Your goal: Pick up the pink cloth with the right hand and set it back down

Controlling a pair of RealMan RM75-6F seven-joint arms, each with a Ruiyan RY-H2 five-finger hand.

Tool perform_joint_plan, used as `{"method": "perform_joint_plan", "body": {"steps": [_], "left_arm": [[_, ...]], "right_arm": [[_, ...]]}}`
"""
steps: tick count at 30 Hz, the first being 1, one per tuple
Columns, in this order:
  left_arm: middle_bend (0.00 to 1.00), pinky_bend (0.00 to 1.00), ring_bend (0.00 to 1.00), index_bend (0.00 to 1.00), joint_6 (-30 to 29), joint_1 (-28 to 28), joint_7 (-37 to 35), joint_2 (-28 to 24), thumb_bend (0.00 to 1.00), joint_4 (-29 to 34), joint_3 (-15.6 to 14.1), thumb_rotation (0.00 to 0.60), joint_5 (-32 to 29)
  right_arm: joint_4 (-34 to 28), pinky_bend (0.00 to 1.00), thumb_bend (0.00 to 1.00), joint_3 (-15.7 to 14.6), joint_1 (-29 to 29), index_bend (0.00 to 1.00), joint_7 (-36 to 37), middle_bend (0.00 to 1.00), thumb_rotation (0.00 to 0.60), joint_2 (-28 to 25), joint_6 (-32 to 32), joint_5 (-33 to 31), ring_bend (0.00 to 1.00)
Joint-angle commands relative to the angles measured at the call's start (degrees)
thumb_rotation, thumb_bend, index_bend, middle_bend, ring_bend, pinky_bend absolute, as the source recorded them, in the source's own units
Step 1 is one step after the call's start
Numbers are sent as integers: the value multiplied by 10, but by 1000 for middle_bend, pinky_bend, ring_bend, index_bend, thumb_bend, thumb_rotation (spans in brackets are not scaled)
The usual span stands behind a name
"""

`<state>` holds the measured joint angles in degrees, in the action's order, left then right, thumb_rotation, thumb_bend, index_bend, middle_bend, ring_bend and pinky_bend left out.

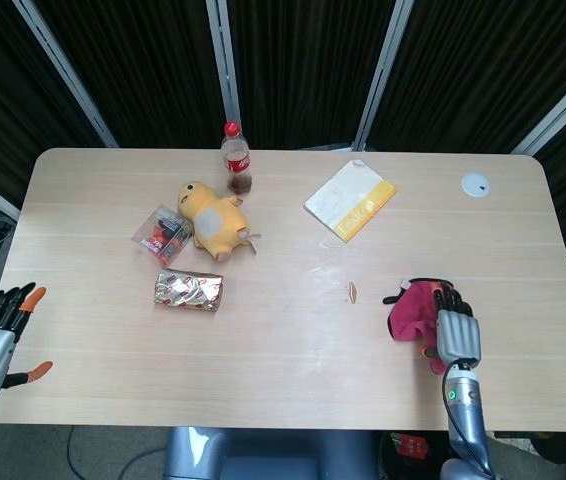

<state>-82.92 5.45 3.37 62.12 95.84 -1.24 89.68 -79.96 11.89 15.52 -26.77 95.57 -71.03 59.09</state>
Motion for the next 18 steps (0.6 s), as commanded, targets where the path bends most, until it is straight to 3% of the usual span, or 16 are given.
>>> {"method": "perform_joint_plan", "body": {"steps": [1,8,11,18], "left_arm": [[0,0,0,0,0,0,-1,-1,0,1,0,600,0],[0,0,0,0,1,0,-7,-1,0,3,-1,600,2],[0,0,0,0,2,0,-7,-1,0,3,-2,600,1],[0,0,0,0,5,0,-5,-2,0,8,-3,600,-2]], "right_arm": [[32,154,0,9,9,8,-5,0,600,13,7,-18,0],[73,154,0,24,16,36,-7,0,600,8,22,-49,0],[79,154,1,29,17,105,-8,5,600,3,27,-61,0],[86,180,29,35,21,279,-19,165,600,-12,39,-86,13]]}}
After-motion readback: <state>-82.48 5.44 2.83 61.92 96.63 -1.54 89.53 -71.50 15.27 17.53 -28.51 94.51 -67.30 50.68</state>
